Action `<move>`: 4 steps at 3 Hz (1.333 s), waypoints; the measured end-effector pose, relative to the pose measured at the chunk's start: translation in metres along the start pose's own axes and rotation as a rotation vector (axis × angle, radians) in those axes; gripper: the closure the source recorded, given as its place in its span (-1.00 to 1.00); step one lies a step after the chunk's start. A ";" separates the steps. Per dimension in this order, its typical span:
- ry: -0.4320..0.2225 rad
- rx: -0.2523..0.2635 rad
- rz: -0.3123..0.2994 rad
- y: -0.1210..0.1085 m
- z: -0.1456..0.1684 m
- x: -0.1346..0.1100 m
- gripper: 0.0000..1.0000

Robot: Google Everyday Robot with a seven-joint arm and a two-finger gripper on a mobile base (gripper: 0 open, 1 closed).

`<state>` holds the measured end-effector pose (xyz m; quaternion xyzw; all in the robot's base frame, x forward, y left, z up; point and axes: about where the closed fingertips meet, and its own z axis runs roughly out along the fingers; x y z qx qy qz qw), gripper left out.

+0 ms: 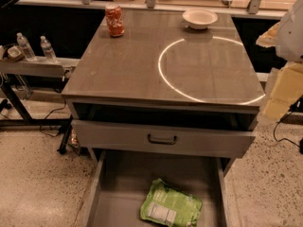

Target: Pick green rice chip bag from middle drawer and place on counter

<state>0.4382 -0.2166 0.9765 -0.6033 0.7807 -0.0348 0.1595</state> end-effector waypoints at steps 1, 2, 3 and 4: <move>0.000 0.000 0.000 0.000 0.000 0.000 -1.00; -0.039 -0.023 0.033 0.004 0.010 0.021 -1.00; -0.096 -0.065 0.068 0.013 0.035 0.054 -1.00; -0.178 -0.119 0.041 0.034 0.074 0.087 -1.00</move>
Offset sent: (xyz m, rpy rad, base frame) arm -0.0133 -0.0486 -0.0439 0.1356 0.0643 -0.0431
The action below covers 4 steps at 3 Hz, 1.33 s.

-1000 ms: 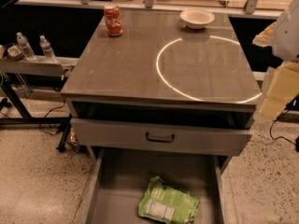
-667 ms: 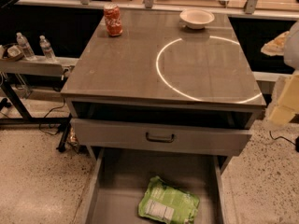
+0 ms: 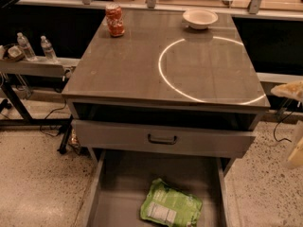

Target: Pick green rice chip bag from middle drawer and place on counter

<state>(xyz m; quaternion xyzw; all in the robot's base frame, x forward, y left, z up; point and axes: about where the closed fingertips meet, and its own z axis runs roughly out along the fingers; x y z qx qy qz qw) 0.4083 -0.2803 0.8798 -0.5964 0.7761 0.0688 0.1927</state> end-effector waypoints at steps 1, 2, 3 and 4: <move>-0.060 -0.109 -0.061 0.030 0.063 0.034 -1.00; -0.061 -0.110 -0.062 0.030 0.063 0.034 -1.00; -0.095 -0.154 -0.044 0.049 0.096 0.041 -1.00; -0.151 -0.204 -0.016 0.077 0.146 0.054 -1.00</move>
Offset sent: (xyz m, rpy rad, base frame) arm -0.0182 -0.0016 -0.0626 0.0605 0.0495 0.0820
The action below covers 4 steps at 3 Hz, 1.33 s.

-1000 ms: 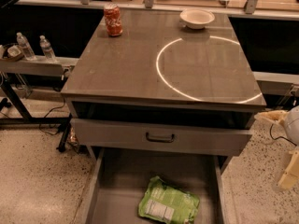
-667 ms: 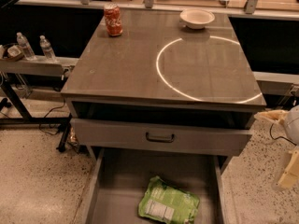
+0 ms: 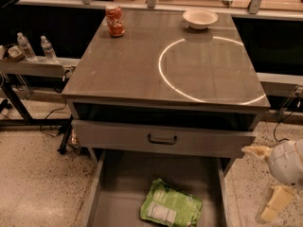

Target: Pick green rice chip bag from middle drawer and place on counter

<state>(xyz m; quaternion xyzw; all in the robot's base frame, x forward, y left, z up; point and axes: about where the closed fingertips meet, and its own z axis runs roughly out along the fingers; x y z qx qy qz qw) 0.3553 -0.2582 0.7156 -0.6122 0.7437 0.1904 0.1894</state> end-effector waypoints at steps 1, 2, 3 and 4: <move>-0.108 -0.045 -0.008 0.010 0.075 0.005 -1.00; -0.191 -0.062 -0.021 0.008 0.127 -0.001 -1.00; -0.191 -0.062 -0.021 0.008 0.127 -0.001 -1.00; -0.208 -0.062 -0.010 0.010 0.133 -0.001 -1.00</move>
Offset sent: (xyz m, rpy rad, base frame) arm 0.0037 0.0979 -0.1461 0.2832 -0.0044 0.0563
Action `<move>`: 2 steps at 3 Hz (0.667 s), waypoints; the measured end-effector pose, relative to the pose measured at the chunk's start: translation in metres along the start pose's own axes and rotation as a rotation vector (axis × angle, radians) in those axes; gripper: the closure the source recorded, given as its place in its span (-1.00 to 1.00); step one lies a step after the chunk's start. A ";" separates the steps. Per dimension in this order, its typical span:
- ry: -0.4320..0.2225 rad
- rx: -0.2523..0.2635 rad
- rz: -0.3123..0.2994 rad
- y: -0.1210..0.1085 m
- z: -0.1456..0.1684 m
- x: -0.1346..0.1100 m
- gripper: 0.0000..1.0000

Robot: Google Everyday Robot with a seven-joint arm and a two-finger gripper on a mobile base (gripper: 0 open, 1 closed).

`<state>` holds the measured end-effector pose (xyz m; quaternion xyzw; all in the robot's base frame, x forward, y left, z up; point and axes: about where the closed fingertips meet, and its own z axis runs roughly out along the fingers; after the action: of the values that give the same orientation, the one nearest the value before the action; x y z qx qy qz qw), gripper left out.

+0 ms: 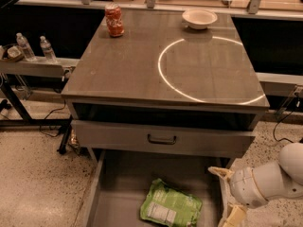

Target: Pick green rice chip bag from middle drawer and place on counter

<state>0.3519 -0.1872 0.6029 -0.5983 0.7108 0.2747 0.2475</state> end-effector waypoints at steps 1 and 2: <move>-0.076 0.001 0.037 0.001 0.041 0.006 -1.00; -0.151 0.028 0.059 -0.013 0.086 0.020 -1.00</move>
Offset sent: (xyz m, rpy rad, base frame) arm 0.0310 0.0662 -0.1462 0.2520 -0.0170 -0.1341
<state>0.3639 -0.1440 0.5255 -0.5513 0.7113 0.3163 0.3003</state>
